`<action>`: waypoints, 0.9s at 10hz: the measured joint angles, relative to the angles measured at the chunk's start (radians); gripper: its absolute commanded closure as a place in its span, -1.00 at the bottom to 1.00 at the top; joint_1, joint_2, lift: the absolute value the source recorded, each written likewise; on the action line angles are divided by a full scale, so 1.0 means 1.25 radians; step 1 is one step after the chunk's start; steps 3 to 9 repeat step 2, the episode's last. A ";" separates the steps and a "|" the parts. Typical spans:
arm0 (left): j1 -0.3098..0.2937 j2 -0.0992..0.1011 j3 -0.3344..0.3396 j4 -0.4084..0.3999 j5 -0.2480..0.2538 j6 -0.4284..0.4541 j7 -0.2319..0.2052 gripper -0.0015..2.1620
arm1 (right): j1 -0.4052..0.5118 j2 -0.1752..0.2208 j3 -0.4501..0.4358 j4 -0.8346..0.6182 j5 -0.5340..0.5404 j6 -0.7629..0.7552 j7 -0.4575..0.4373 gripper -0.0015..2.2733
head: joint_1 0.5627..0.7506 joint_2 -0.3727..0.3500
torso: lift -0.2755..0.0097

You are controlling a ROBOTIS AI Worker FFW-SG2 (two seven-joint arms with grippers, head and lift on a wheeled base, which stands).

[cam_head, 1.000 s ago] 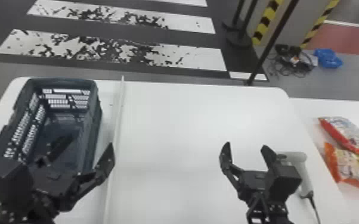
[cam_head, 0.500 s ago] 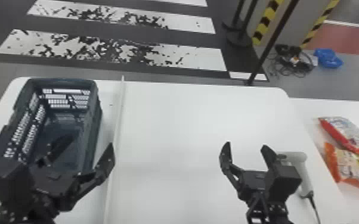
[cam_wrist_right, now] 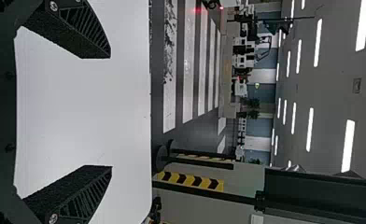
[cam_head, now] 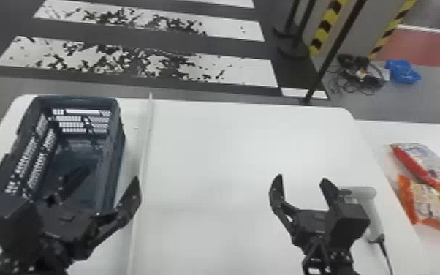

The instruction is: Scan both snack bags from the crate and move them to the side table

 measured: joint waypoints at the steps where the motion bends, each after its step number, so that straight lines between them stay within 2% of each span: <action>1: 0.000 0.000 0.000 0.000 0.000 0.000 0.000 -0.90 | 0.000 0.000 0.000 0.000 0.000 -0.001 0.000 -0.93 | 0.41 -0.42 | 0.40; 9: 0.000 0.000 0.000 0.000 0.000 -0.001 0.000 -0.90 | 0.000 0.000 0.000 0.000 0.000 -0.002 0.000 -0.93 | 0.41 -0.42 | 0.40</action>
